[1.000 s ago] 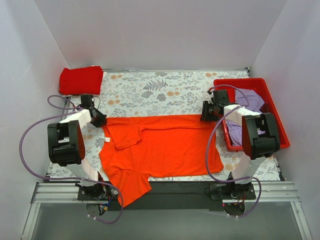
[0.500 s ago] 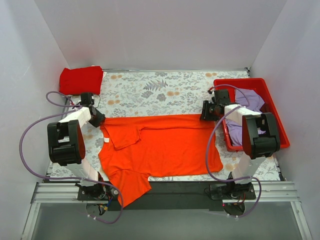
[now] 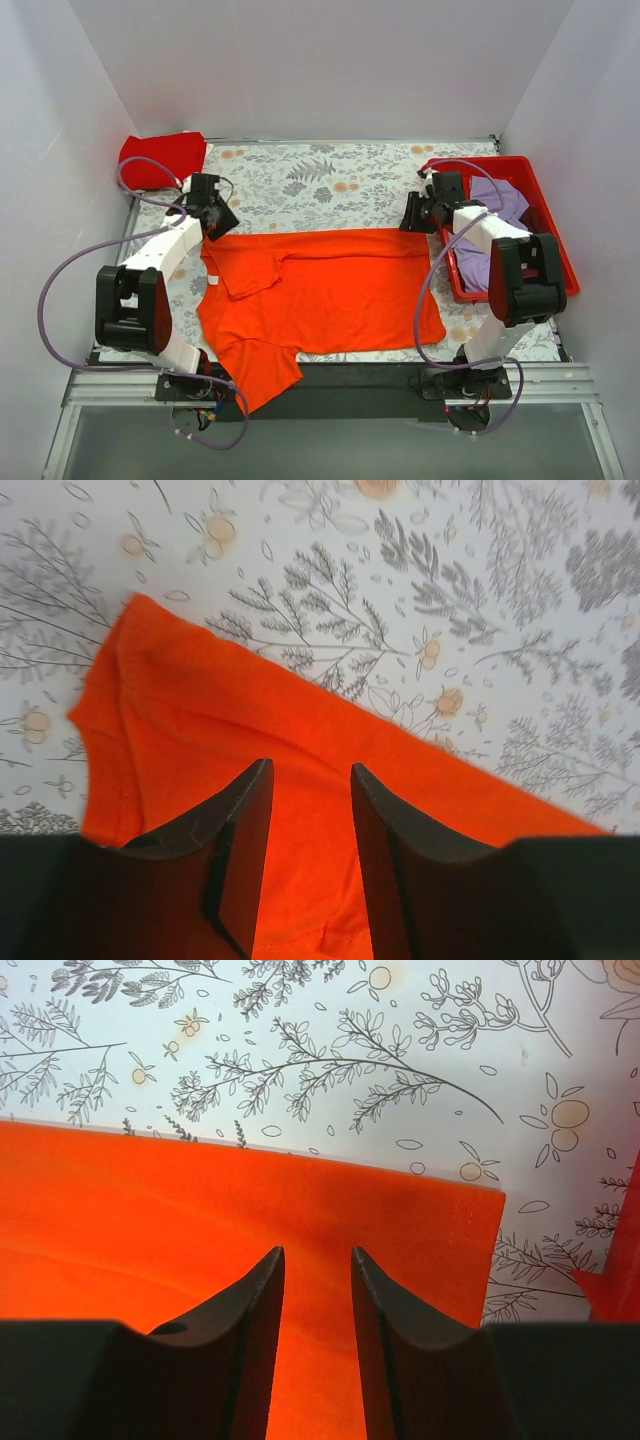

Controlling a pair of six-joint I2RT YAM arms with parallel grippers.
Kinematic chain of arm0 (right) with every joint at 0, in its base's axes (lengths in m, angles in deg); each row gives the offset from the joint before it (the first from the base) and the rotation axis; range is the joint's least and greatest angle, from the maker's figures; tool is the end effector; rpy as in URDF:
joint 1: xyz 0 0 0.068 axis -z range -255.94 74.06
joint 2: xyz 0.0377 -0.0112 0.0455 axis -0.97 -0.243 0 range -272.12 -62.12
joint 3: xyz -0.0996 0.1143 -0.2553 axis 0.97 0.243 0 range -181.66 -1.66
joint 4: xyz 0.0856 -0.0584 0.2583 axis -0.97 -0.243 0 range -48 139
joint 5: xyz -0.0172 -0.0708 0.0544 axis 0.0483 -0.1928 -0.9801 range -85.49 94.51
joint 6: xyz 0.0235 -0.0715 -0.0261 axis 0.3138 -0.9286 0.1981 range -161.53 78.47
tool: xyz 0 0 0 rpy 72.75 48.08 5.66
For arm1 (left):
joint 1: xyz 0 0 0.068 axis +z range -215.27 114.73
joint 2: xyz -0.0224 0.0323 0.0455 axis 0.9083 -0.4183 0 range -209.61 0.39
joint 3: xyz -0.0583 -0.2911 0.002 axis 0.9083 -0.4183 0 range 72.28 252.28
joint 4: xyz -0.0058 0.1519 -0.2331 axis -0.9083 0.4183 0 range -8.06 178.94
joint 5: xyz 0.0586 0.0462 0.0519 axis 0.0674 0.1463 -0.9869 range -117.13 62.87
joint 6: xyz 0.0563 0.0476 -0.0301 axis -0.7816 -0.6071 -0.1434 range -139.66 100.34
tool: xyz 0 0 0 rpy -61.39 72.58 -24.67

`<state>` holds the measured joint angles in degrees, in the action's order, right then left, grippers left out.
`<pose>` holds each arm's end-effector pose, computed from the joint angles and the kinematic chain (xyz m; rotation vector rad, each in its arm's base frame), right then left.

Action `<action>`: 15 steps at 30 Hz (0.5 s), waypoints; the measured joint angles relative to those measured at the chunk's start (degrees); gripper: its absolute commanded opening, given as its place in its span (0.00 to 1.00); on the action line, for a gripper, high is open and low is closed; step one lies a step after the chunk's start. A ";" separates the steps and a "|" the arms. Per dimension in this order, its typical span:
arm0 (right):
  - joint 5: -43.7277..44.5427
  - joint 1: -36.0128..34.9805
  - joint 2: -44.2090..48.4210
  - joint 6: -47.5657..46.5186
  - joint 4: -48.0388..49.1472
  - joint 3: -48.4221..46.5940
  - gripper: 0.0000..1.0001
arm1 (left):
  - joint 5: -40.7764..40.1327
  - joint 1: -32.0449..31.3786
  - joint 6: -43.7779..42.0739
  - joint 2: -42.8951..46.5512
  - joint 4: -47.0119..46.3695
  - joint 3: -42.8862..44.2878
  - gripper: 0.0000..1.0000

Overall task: Fold and stack the t-shirts
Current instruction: Fold the tshirt

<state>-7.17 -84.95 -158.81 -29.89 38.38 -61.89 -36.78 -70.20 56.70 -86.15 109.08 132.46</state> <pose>0.3899 0.0759 0.1890 -0.0417 2.4101 0.4122 0.3487 -0.0185 0.2250 -1.5317 2.0100 -0.3808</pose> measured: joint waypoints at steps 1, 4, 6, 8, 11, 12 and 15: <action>0.20 0.00 -0.22 0.07 0.02 0.00 0.39 | 0.02 -1.22 -0.09 -0.68 -0.04 0.00 0.35; 1.25 0.00 -1.38 0.07 0.02 -0.09 0.39 | -0.26 -2.80 -0.04 -5.07 0.00 0.00 0.34; 2.19 0.00 -2.95 0.04 -0.02 -0.48 0.40 | -1.33 -2.60 0.04 -8.09 0.09 0.00 0.34; 2.99 0.00 -4.87 0.00 0.02 -1.22 0.40 | -2.47 -2.34 0.09 -10.88 0.22 0.00 0.34; 4.17 0.00 -7.41 -0.02 0.11 -2.01 0.40 | -4.11 -1.97 0.11 -14.40 0.50 0.74 0.33; 4.33 0.00 -7.85 -0.07 0.07 -2.80 0.40 | -4.42 -1.86 0.24 -15.15 0.98 1.99 0.33; 5.46 0.07 -10.32 -0.09 0.22 -5.57 0.41 | -5.27 -1.51 0.39 -18.69 1.70 6.23 0.33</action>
<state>-1.71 -84.89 -169.12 -29.98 38.60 -67.46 -42.04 -71.71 57.09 -104.84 110.78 138.69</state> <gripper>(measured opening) 0.404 0.327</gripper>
